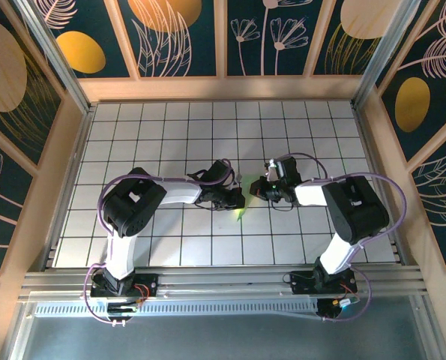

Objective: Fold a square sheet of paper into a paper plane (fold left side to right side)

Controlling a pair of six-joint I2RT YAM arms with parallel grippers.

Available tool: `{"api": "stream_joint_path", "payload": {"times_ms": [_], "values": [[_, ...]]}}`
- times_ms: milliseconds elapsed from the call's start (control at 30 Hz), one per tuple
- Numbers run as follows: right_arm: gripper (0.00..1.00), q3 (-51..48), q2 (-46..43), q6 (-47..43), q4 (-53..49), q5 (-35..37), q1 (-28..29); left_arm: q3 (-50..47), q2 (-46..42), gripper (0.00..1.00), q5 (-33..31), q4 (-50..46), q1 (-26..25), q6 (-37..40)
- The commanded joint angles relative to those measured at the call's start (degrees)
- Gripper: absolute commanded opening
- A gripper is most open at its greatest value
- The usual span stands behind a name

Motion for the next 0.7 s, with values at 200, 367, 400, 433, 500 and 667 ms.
{"api": "stream_joint_path", "payload": {"times_ms": [200,367,400,433,500,667], "values": [[0.00,2.4,3.7,-3.9,1.0,2.6,-1.8,-1.4,3.0,0.00,-9.8,-12.5,0.0,1.8],[0.00,3.5,4.1,-5.4,0.0,2.5,-3.7,-0.9,3.4,0.00,-10.4,-13.5,-0.2,2.3],[0.00,3.8,4.4,-5.8,-0.3,2.4,-4.1,-0.7,3.4,0.00,-10.4,-13.5,-0.2,2.3],[0.00,4.2,4.7,-6.0,-0.6,2.3,-4.5,-0.7,3.6,0.00,-10.5,-13.6,-0.2,2.4],[0.00,4.7,5.2,-6.3,-0.7,2.1,-5.4,-0.7,3.8,0.00,-10.5,-13.7,-0.2,2.4],[0.00,5.9,6.7,-6.9,-0.9,1.3,-7.8,-0.6,3.8,0.00,-10.6,-13.8,-0.2,2.5]]}}
